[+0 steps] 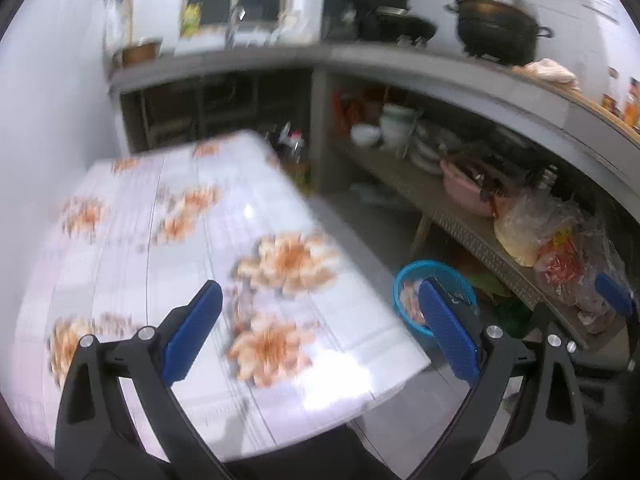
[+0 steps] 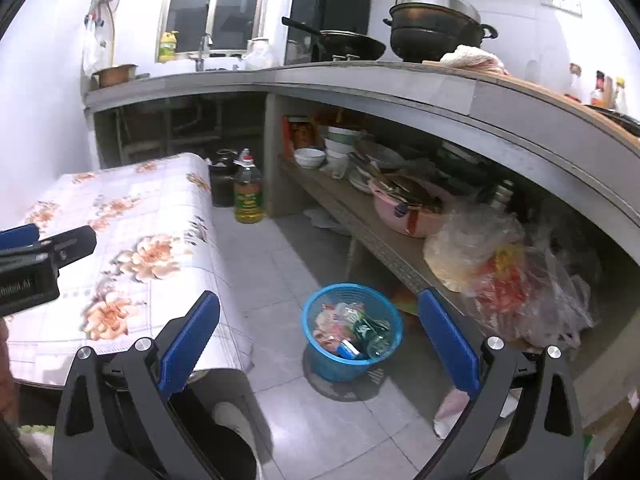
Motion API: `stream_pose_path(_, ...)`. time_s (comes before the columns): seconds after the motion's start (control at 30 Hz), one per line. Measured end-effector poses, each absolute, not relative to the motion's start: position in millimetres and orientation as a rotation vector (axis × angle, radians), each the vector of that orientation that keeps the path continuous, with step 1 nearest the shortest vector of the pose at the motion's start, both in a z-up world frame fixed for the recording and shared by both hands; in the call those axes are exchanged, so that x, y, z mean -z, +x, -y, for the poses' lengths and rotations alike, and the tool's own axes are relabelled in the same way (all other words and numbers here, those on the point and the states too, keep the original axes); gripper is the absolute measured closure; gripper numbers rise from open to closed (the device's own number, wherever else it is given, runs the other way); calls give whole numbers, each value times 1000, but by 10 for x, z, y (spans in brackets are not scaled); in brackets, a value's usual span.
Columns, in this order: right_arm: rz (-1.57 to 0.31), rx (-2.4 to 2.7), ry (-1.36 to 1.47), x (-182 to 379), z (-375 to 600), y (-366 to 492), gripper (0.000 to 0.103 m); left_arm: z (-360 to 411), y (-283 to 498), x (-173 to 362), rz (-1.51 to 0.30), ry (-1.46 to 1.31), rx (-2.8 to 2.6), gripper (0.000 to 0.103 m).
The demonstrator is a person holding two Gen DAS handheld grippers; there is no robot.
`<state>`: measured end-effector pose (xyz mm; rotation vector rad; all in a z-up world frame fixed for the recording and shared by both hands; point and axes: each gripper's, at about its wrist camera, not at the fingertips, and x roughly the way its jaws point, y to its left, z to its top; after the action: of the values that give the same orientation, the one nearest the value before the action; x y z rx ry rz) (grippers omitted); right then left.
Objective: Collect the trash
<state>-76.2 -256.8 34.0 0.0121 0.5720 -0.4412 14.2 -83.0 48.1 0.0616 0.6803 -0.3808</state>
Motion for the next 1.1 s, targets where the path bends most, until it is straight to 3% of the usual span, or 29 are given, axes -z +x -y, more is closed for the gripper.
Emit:
stream_pose_path(0.47, -727, 557, 135, -100, 2812, -711, 6, 850, 101, -86, -839, 154, 208, 8)
stream_pose_path(1.1, -773, 602, 141, 54, 2995, -669, 6, 955, 136, -7, -870, 198, 164, 9)
